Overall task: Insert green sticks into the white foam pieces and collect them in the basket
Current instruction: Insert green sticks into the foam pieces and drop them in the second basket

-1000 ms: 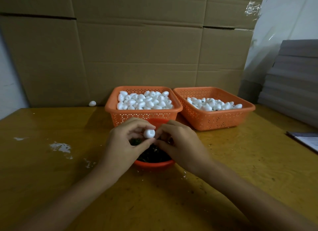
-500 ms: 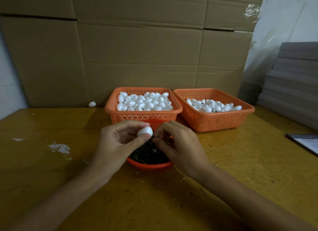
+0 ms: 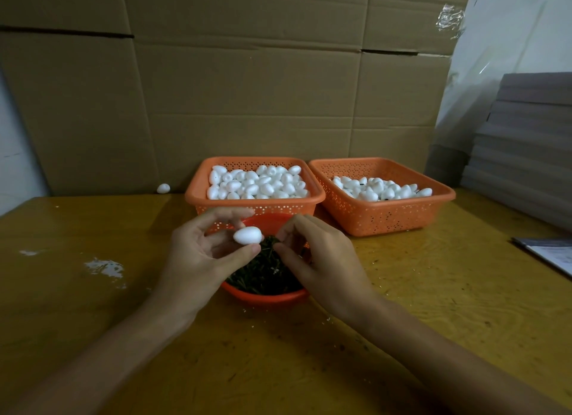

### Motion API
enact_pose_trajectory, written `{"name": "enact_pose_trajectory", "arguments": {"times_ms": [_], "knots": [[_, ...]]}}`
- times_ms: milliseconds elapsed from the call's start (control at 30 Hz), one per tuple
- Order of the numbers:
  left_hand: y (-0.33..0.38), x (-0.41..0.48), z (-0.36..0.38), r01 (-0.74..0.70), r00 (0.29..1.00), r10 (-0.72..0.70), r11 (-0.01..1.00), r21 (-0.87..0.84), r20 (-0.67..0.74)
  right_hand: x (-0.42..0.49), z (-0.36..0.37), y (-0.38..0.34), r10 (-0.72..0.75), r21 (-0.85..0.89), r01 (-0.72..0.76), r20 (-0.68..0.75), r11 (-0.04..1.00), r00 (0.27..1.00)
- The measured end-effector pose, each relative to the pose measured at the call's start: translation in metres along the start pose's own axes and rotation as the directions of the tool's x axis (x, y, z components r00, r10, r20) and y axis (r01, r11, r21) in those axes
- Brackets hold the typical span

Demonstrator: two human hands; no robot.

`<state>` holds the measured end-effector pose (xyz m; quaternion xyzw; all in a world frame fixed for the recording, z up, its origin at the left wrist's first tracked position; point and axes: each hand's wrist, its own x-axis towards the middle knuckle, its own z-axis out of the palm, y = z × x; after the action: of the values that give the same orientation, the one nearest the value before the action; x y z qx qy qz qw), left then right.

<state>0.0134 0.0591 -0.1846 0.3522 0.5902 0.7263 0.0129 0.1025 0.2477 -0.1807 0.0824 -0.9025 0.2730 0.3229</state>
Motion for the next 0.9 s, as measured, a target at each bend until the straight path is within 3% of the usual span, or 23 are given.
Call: {"name": "enact_pose_trajectory", "arguments": {"times_ms": [500,900], "knots": [[-0.0047,0.002,-0.0028,-0.055,0.998,0.056,0.998,0.04,-0.013,-0.001,0.0016,-0.0005,0.017,-0.002,-0.017,-0.009,1.0,1.0],[-0.0045,0.0004,-0.0019,-0.098,0.994,0.092,0.986,0.132,0.054,-0.0018,0.0041,0.0009,0.021,-0.06,-0.022,-0.007,0.998,1.0]]}}
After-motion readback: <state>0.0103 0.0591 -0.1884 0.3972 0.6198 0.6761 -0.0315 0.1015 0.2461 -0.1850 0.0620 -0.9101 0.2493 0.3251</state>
